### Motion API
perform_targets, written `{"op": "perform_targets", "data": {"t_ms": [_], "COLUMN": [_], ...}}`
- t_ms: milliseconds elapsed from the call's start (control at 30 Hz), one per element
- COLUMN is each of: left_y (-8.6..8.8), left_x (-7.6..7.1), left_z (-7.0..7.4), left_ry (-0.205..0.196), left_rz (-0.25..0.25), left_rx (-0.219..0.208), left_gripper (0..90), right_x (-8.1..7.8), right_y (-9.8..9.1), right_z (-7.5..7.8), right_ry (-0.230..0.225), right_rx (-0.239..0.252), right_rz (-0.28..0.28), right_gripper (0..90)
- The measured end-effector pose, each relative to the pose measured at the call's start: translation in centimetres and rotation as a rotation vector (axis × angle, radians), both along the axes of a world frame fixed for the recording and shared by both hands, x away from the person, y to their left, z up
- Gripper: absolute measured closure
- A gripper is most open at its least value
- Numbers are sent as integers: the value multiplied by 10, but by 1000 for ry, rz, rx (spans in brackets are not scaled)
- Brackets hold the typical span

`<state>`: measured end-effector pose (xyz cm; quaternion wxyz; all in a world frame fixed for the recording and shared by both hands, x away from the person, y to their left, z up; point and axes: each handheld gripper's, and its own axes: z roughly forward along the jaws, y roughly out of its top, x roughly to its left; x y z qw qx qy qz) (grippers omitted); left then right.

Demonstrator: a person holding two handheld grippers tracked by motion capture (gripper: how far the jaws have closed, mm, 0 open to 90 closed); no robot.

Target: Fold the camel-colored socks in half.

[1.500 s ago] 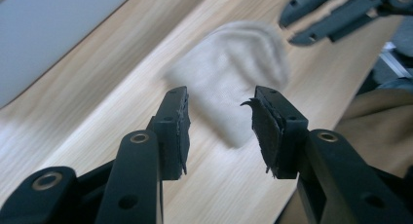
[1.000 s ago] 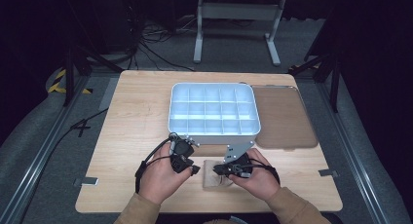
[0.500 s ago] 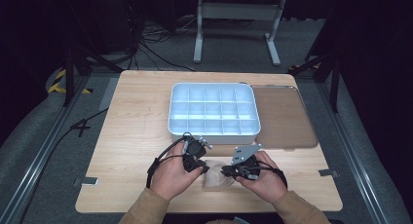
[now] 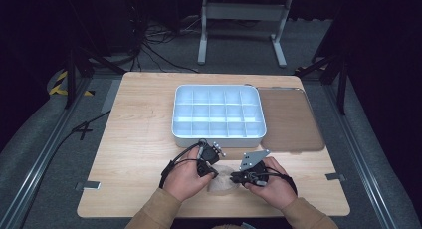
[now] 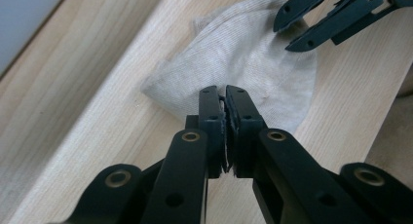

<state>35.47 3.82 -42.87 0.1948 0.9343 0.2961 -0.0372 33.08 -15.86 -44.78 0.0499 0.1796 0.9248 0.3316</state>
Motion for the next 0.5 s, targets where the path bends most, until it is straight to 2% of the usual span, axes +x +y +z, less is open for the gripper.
{"op": "perform_targets", "data": {"t_ms": [133,233,400,500], "left_y": [-2,-2,-1,0], "left_x": [1,1,1,2], "left_z": [-3,-3,-4,-6], "left_ry": [5,9,13,17], "left_rz": [-3,-4,3,3], "left_rx": [2,1,2,6], "left_gripper": [878,879,880,885], "right_x": [2,4,3,4], "right_y": [-4,-9,-9,-10], "right_z": [-7,-10,-11,-12], "right_ry": [10,28,6,23], "right_rx": [-17,8,-3,8], "right_rz": [-17,-24,-21,-19], "right_gripper": [817,825,833,836]}}
